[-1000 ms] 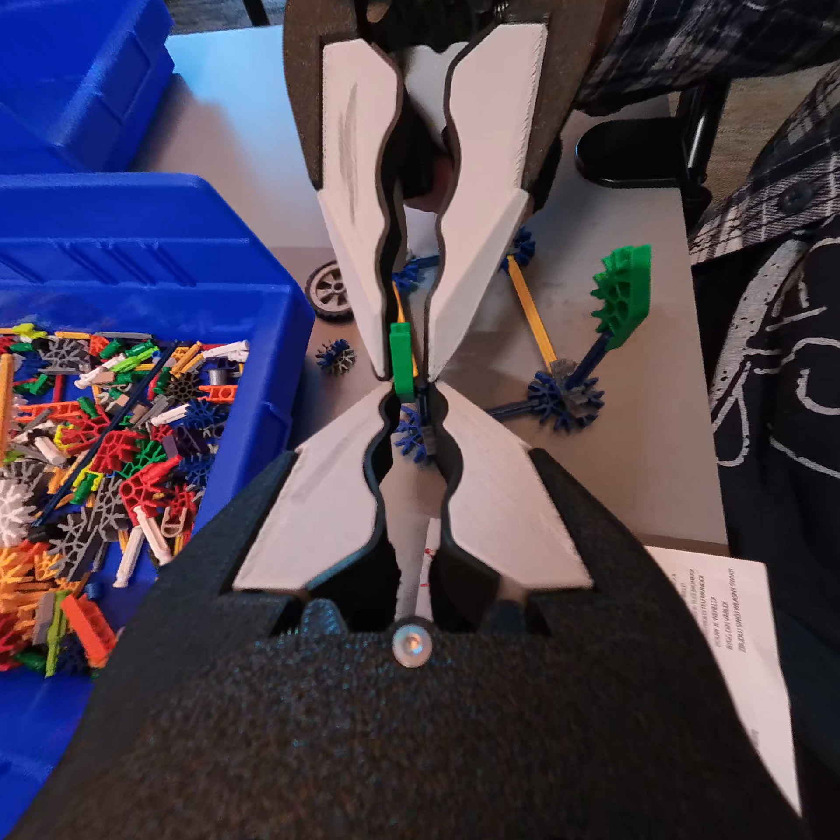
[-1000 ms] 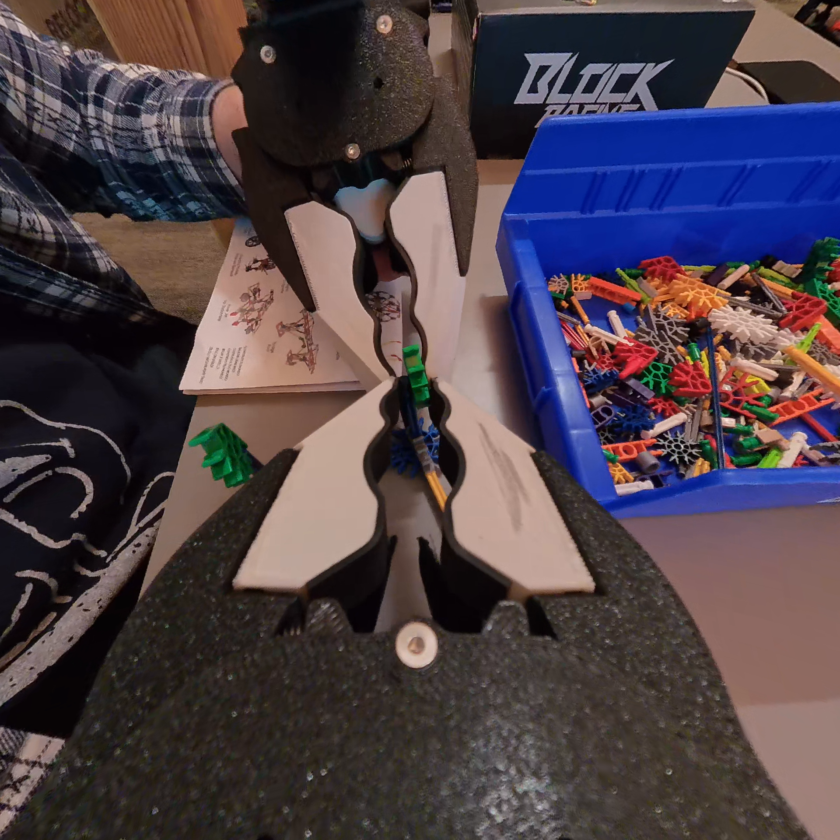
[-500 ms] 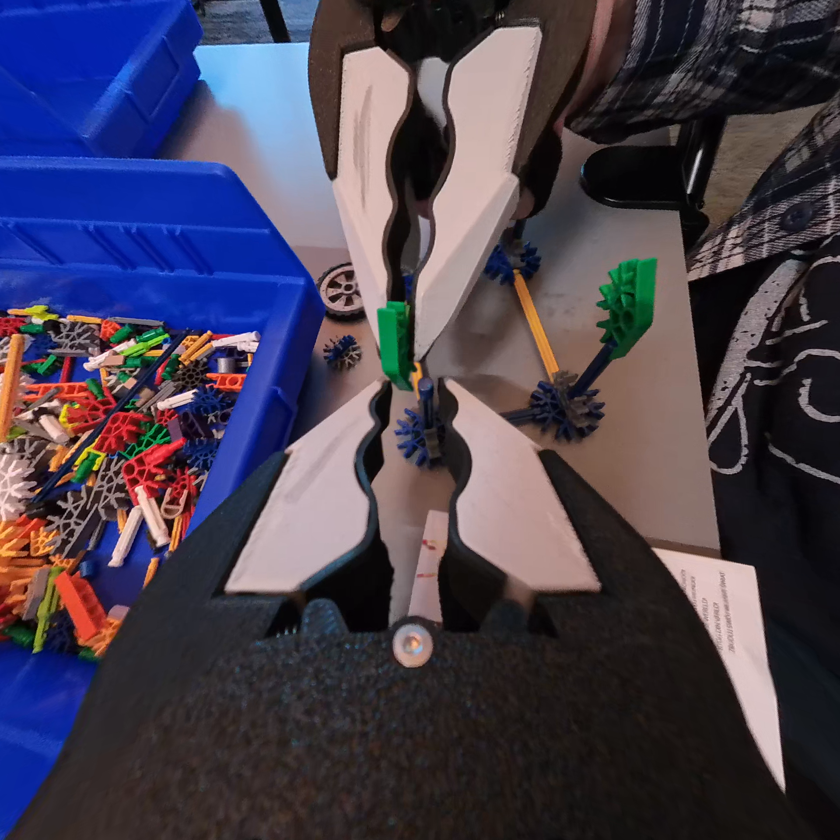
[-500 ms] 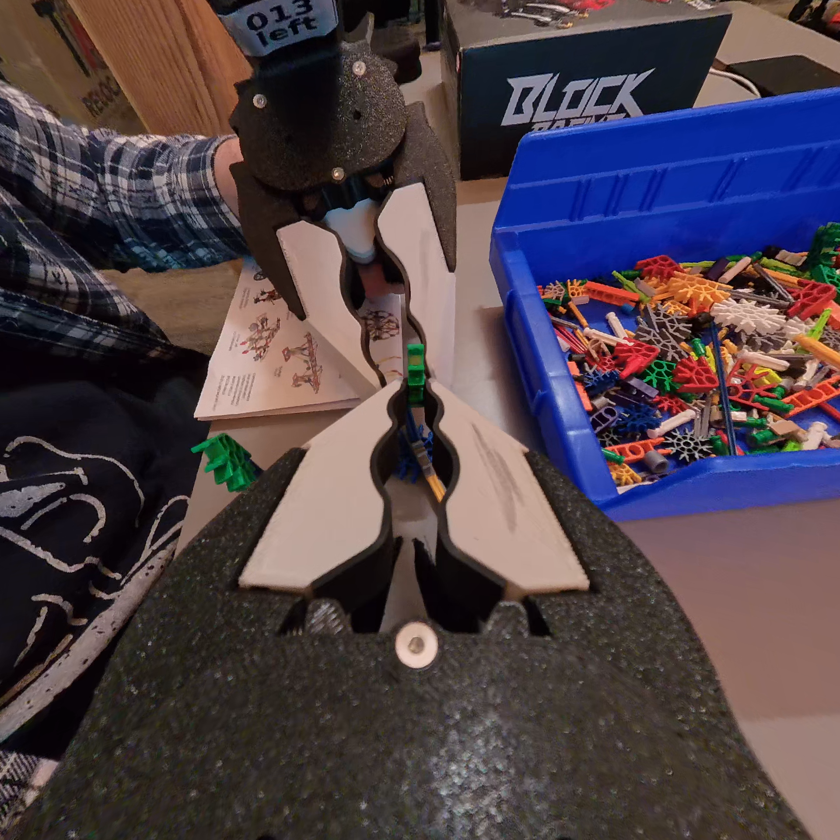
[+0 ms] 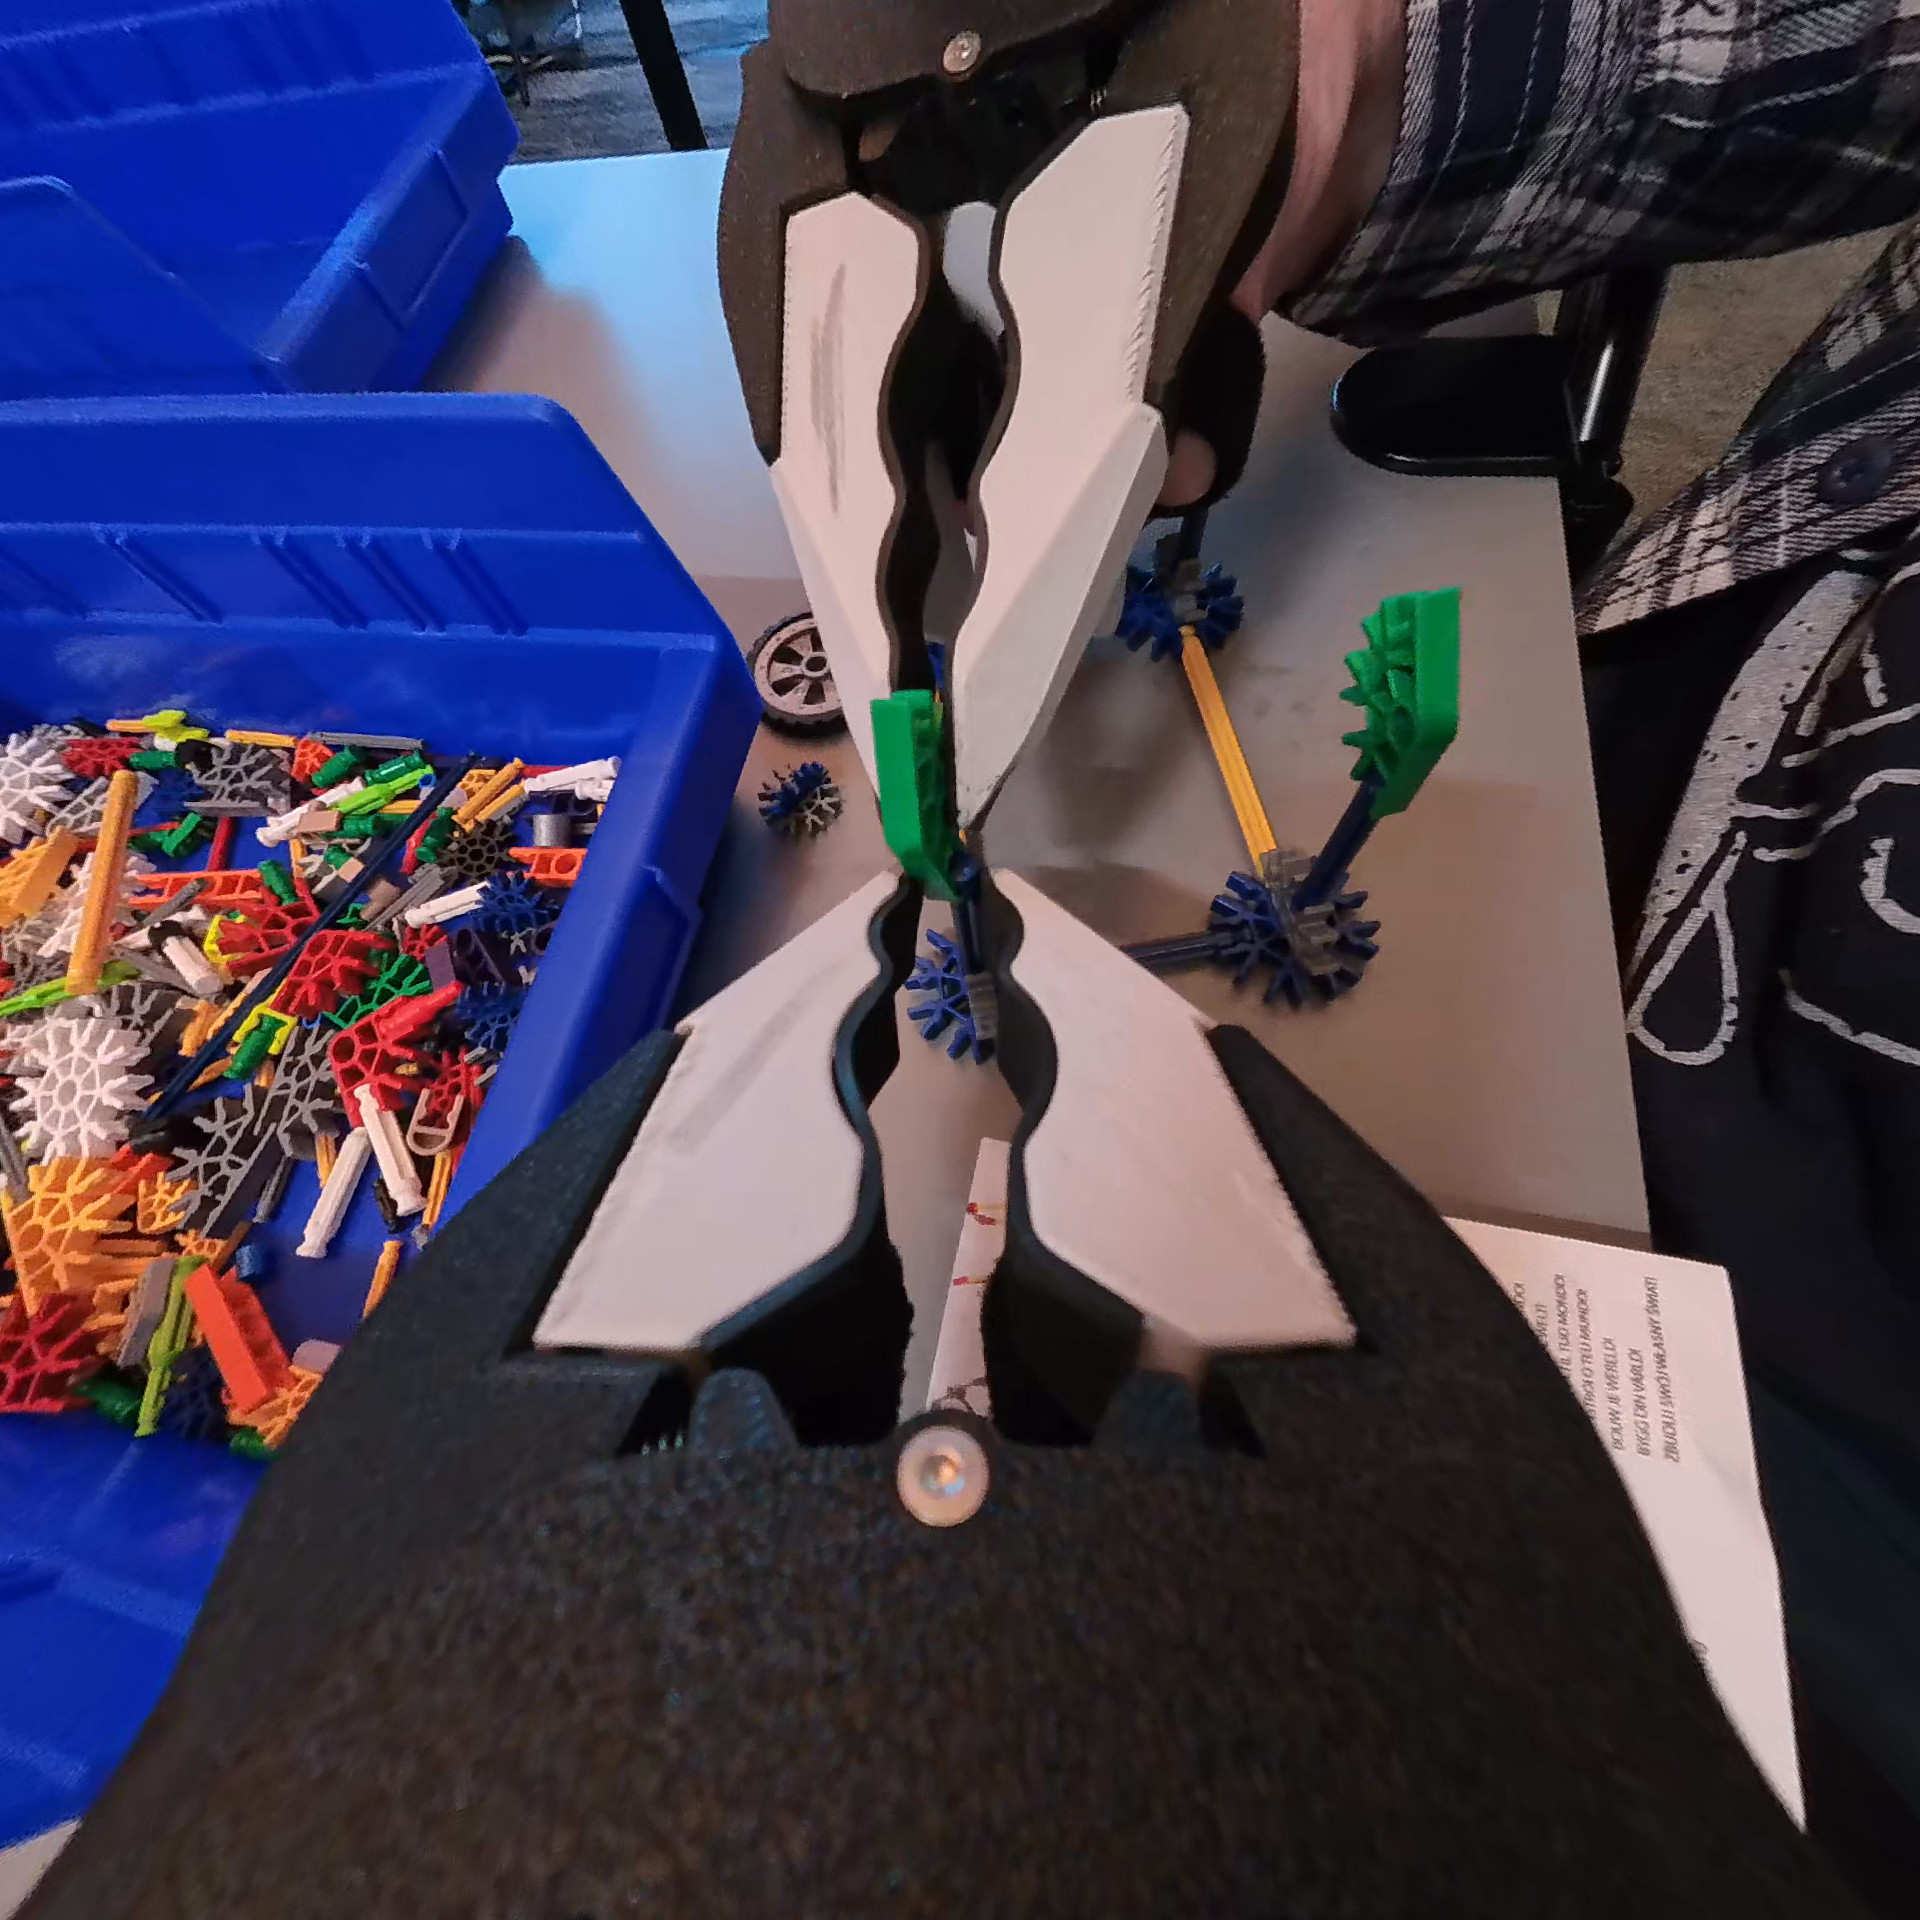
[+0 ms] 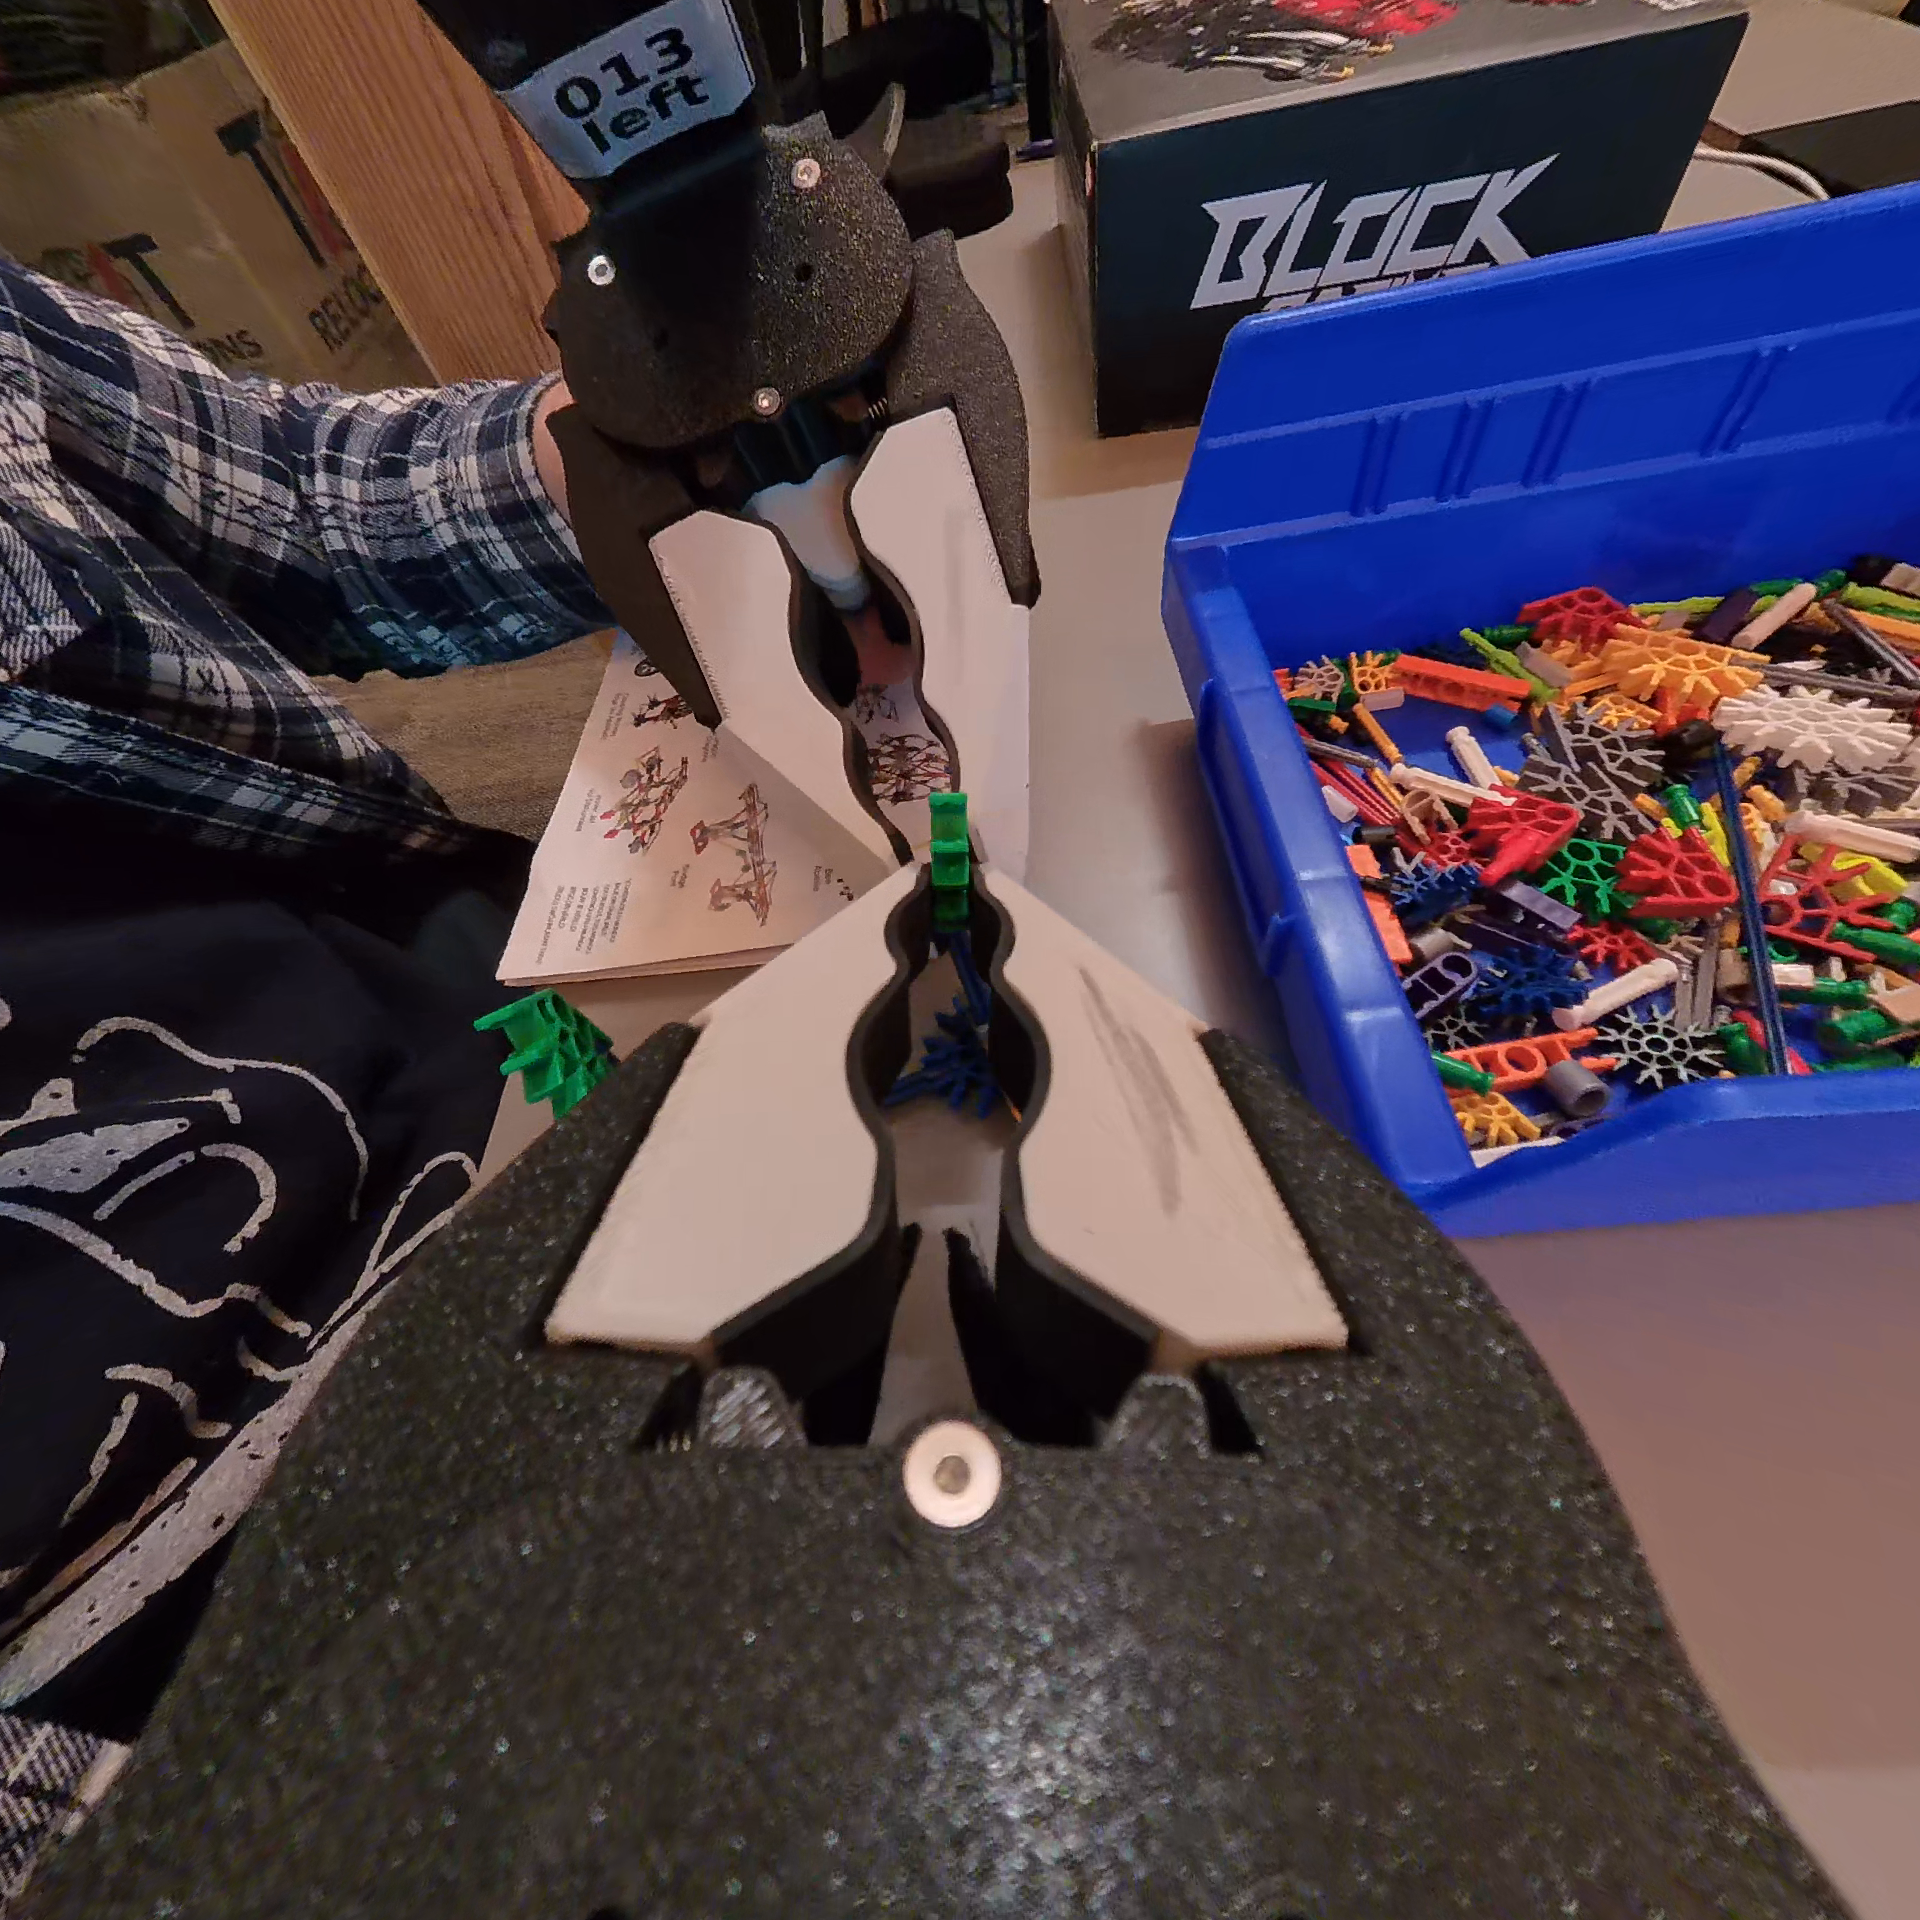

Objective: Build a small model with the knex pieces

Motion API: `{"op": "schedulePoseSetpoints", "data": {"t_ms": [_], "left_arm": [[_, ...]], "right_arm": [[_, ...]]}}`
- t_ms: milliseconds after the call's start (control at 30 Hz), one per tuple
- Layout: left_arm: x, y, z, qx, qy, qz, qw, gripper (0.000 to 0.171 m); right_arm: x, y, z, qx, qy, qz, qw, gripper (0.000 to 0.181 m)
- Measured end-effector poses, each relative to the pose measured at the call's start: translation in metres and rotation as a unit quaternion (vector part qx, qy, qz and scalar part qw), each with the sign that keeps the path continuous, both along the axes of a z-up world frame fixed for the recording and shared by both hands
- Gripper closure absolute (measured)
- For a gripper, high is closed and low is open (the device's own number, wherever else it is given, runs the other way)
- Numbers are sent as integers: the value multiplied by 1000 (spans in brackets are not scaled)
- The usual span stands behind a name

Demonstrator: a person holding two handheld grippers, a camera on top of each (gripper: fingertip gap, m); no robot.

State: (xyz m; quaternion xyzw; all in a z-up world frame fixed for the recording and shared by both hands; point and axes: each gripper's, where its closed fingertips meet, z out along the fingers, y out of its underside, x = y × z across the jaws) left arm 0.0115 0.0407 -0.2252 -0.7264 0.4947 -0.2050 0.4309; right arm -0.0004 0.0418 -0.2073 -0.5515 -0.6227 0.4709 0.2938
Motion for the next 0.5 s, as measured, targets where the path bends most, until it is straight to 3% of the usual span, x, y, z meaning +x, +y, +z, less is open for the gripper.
{"op": "schedulePoseSetpoints", "data": {"t_ms": [500], "left_arm": [[0,5,0,10,-2,5,1000,161]], "right_arm": [[0,2,-4,13,-8,-4,1000,176]]}}
